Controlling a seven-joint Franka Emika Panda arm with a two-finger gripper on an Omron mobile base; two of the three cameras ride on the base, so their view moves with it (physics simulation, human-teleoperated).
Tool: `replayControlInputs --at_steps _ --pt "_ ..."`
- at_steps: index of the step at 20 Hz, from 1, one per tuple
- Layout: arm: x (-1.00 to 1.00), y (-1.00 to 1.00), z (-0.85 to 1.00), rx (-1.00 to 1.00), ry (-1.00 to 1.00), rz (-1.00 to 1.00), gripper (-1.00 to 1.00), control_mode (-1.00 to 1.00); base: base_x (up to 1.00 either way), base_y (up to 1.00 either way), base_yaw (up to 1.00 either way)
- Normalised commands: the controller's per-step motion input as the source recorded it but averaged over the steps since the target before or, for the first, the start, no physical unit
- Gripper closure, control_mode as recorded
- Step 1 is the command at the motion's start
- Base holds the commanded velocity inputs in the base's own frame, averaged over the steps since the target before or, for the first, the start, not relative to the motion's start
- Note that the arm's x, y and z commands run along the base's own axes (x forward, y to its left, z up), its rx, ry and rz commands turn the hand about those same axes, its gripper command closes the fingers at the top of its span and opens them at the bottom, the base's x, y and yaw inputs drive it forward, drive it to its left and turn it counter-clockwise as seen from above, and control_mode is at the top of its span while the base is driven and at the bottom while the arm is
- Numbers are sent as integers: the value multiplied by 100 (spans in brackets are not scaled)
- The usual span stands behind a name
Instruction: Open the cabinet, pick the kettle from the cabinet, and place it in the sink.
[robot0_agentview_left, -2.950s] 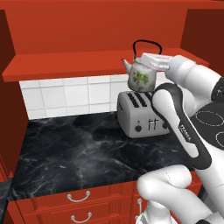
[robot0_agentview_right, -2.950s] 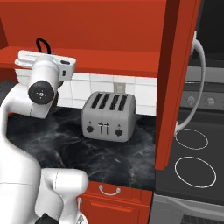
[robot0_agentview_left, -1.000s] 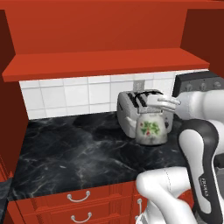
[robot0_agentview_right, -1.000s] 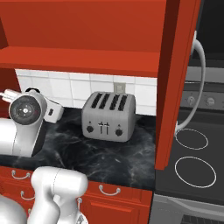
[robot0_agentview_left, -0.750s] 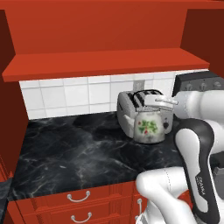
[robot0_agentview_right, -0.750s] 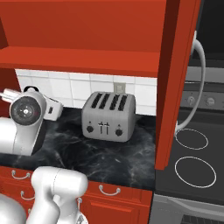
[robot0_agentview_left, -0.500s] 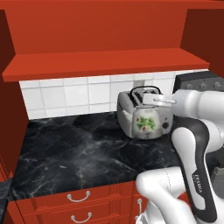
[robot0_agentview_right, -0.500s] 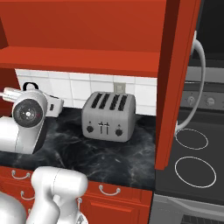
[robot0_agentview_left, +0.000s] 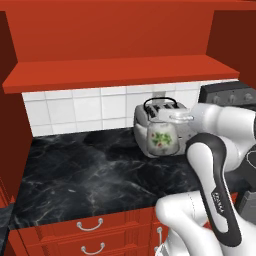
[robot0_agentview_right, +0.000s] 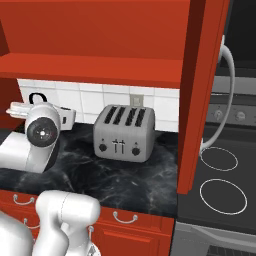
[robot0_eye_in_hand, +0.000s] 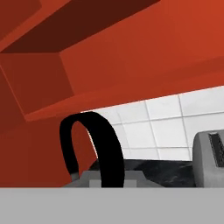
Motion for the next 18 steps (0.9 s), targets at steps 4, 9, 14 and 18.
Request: replayControlInputs --at_steps 4,9,14,18 --pt "21 17 -52 0 -7 0 100 -100 0 0 0" --pt "22 16 -49 0 -10 0 100 -100 0 0 0" --pt "18 15 -53 0 -10 0 100 -100 0 0 0" --pt "14 16 -56 0 -12 0 100 -100 0 0 0"
